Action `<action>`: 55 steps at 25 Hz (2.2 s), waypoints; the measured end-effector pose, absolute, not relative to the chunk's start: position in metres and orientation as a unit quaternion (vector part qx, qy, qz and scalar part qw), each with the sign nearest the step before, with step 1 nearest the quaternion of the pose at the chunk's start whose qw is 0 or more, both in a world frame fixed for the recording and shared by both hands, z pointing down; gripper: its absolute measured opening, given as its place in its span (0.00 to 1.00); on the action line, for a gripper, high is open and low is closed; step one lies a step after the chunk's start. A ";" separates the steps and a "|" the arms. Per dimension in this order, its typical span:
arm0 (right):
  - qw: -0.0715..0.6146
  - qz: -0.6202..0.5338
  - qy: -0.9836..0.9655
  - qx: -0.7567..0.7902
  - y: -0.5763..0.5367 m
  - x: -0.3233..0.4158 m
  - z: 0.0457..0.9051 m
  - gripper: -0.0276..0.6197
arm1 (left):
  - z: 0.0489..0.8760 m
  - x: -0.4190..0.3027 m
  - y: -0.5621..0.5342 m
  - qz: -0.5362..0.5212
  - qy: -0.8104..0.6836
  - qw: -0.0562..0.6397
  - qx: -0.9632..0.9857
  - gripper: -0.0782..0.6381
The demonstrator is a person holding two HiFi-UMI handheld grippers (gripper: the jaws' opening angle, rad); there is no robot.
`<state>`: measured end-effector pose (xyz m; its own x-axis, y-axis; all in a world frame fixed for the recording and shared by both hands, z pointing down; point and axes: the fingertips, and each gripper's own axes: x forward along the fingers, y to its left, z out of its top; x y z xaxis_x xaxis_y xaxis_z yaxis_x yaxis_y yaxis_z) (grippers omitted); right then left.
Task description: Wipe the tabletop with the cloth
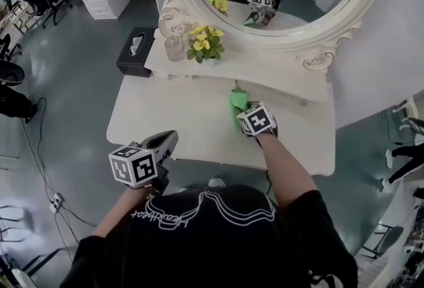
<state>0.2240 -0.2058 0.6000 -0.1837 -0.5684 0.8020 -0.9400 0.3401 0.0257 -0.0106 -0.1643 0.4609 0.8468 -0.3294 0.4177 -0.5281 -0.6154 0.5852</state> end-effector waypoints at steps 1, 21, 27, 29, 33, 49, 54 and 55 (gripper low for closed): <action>0.374 0.247 -0.728 0.518 -0.205 0.226 0.599 0.13 | 0.461 -0.007 -0.164 0.136 -0.241 0.366 0.889 0.12; 0.352 0.249 -0.737 0.520 -0.174 0.285 0.598 0.13 | 0.459 0.066 -0.147 0.147 -0.233 0.355 0.893 0.12; 0.341 0.253 -0.740 0.522 -0.166 0.301 0.599 0.13 | 0.469 0.084 -0.138 0.156 -0.234 0.352 0.893 0.12; 0.338 0.252 -0.741 0.522 -0.164 0.306 0.599 0.13 | 0.471 0.090 -0.135 0.156 -0.233 0.353 0.892 0.12; 0.331 0.254 -0.744 0.521 -0.158 0.318 0.599 0.13 | 0.473 0.103 -0.128 0.160 -0.231 0.352 0.893 0.12; 0.334 0.254 -0.728 0.542 -0.124 0.372 0.599 0.13 | 0.477 0.153 -0.100 0.168 -0.203 0.348 0.900 0.12; 0.341 0.254 -0.716 0.553 -0.113 0.389 0.598 0.13 | 0.479 0.159 -0.094 0.172 -0.192 0.347 0.902 0.12; 0.341 0.255 -0.714 0.556 -0.111 0.392 0.598 0.13 | 0.480 0.160 -0.093 0.173 -0.189 0.347 0.902 0.12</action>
<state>0.3917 -0.1110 0.5983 -0.1486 -0.6204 0.7701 -0.9678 0.2514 0.0158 0.1600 -0.0925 0.4796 0.8683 -0.2211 0.4440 -0.4617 -0.6875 0.5605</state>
